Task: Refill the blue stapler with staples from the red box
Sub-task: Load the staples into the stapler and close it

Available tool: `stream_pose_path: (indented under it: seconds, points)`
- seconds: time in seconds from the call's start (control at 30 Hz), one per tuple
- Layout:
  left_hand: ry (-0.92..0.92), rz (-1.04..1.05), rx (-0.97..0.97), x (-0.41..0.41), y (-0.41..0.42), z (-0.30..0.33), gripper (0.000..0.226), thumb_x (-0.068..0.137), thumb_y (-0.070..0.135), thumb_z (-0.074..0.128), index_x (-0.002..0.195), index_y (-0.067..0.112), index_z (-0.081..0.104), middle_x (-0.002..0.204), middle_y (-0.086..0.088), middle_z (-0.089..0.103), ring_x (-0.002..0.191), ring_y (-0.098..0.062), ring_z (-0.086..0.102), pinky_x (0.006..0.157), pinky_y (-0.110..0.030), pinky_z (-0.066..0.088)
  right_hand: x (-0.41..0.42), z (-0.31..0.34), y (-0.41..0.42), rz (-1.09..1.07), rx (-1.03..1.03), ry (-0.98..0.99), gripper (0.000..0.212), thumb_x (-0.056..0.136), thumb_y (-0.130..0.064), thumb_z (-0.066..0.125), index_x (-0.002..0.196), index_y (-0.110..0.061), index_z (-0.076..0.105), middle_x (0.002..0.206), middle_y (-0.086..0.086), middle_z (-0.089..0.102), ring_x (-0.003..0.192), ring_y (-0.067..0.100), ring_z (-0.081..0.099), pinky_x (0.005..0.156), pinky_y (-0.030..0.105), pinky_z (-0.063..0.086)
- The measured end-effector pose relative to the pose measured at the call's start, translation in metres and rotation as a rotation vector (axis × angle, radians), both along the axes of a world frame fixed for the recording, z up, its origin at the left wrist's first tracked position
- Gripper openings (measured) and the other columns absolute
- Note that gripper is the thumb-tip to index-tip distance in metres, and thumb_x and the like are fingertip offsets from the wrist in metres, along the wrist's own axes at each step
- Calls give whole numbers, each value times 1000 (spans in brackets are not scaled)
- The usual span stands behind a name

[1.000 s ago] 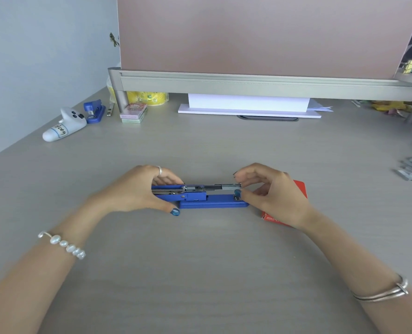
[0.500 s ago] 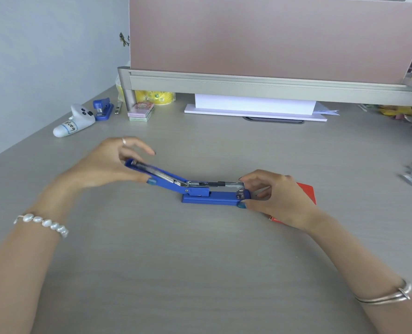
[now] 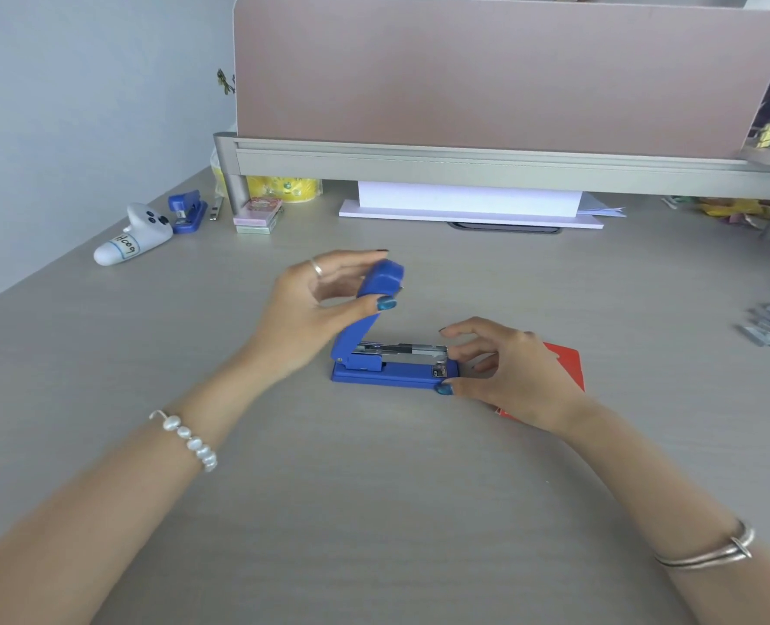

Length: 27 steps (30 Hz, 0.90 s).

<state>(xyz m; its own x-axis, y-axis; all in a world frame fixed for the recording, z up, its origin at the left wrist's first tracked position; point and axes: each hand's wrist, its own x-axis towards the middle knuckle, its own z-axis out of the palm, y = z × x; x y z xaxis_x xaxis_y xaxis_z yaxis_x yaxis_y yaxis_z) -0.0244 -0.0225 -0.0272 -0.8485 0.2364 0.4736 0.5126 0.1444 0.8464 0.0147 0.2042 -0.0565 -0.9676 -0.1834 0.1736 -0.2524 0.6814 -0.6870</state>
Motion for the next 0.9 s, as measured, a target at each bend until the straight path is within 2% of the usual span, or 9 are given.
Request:
stream_pose_path:
  seconds: [0.13, 0.23, 0.33, 0.4, 0.6, 0.9]
  points:
    - [22, -37, -115, -1, 13, -5, 46, 76, 8, 72, 107, 41, 63, 100, 12, 70, 80, -2, 62, 83, -21, 49, 1, 1, 0, 4, -1, -4, 52, 68, -13, 80, 112, -28, 57, 85, -15, 66, 66, -11, 61, 69, 6, 50]
    - [95, -85, -299, 1, 18, -11, 43, 80, 8, 68, 116, 32, 61, 108, 9, 66, 95, 0, 60, 88, -15, 44, 2, 2, -1, 6, -7, 0, 52, 67, -13, 80, 110, -29, 56, 86, -12, 68, 65, -10, 62, 66, 5, 49]
    - [198, -116, -473, 3, 20, -24, 36, 83, 10, 63, 116, 25, 64, 112, 12, 60, 105, 2, 55, 92, -9, 37, 3, 3, -2, 18, -33, -5, 50, 68, -9, 79, 107, -29, 56, 81, -14, 69, 63, -8, 63, 62, 4, 47]
    - [196, -106, -478, 4, 20, -27, 35, 84, 9, 63, 115, 25, 64, 110, 16, 59, 105, 3, 54, 92, -8, 35, 3, 3, -2, 19, -30, -4, 51, 68, -8, 79, 109, -28, 56, 79, -17, 67, 63, -8, 62, 61, 2, 46]
    - [155, -101, -474, 5, 19, -24, 35, 85, 8, 63, 115, 25, 64, 110, 21, 57, 108, 5, 52, 92, -4, 34, 2, 2, -1, 16, -18, -1, 50, 69, -10, 79, 110, -26, 56, 83, -10, 69, 63, -9, 61, 62, 2, 45]
    - [198, -83, -500, 6, 20, -29, 34, 85, 7, 61, 116, 23, 64, 110, 18, 58, 107, 2, 53, 90, -3, 33, 2, 2, -1, 13, -14, 4, 51, 69, -11, 79, 112, -27, 55, 83, -10, 69, 61, -10, 60, 61, 2, 45]
